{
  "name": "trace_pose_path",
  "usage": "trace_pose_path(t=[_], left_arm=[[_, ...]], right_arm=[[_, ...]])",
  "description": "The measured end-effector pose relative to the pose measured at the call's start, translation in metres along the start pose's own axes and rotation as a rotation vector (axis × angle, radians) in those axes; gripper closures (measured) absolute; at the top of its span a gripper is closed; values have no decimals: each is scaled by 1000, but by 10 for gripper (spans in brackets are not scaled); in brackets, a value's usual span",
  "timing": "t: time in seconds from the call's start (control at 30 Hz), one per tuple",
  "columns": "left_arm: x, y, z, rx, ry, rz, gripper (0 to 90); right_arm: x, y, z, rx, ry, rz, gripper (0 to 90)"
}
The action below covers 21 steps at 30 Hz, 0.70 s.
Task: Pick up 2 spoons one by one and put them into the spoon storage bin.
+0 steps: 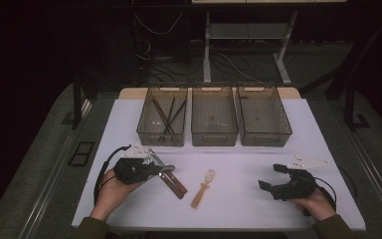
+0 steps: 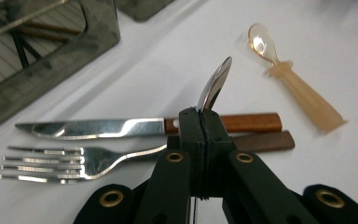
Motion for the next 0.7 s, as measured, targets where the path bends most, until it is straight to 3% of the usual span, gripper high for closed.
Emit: trace_pose_path(t=[0.37, 0.7], left_arm=[[-11, 0, 25, -20, 16, 11, 889], [-25, -1, 45, -30, 30, -12, 889]], right_arm=[[-1, -1, 1, 5, 21, -3, 117], [-8, -1, -7, 12, 22, -26, 117]])
Point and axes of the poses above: each handheld gripper's, and its own axes: x roughly backward along the jaws, z roughly out of its top, y roughly to its right, the point moved 10 cm from there along -x, roughly forward along the jaws, and after that the axes turned 6 degrees about -x, right-handed, at the moved point
